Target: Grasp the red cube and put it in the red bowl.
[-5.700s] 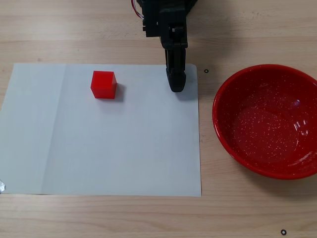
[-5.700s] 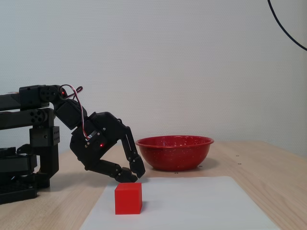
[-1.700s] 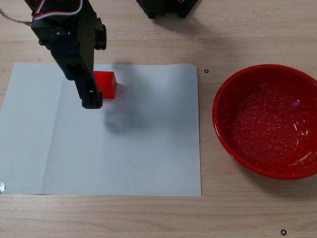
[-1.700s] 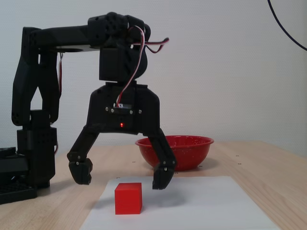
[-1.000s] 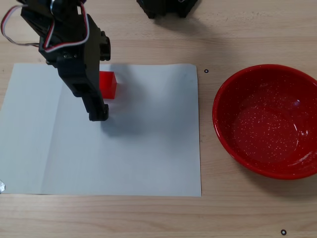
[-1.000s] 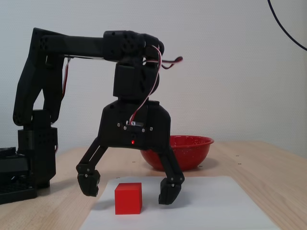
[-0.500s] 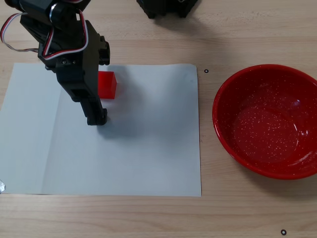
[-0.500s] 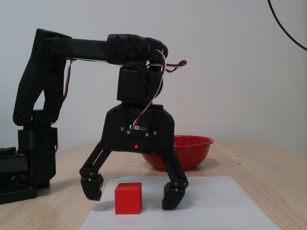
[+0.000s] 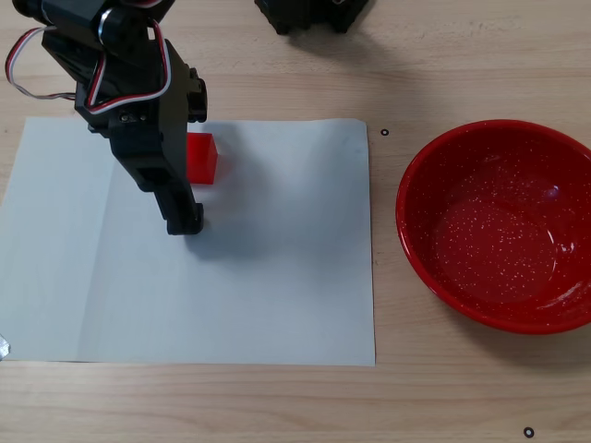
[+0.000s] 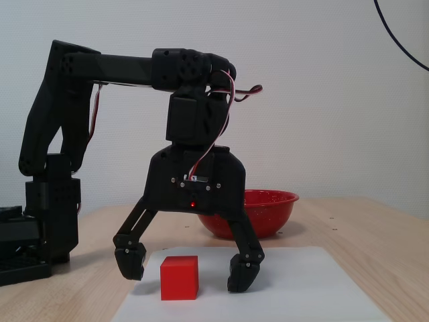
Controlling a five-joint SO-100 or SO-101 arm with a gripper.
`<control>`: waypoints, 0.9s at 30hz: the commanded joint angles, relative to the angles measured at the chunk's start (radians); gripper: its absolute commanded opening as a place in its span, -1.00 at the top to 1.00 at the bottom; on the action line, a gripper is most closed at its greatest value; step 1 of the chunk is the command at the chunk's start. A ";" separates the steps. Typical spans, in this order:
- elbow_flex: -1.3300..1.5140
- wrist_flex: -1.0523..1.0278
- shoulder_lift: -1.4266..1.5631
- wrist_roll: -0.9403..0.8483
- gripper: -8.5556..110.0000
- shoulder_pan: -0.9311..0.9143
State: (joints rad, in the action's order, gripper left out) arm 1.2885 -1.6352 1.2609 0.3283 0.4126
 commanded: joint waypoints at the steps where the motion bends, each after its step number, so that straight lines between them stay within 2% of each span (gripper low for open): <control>1: -0.106 -0.023 0.074 -0.018 -0.45 -0.005; 19: -0.080 -0.054 0.127 -0.014 -0.35 -0.005; 24: -0.074 -0.064 0.141 -0.009 -0.21 -0.006; 27: -0.072 -0.067 0.150 -0.005 -0.03 -0.011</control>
State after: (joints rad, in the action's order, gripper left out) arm 1.2885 -1.6843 1.2609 0.3283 0.4172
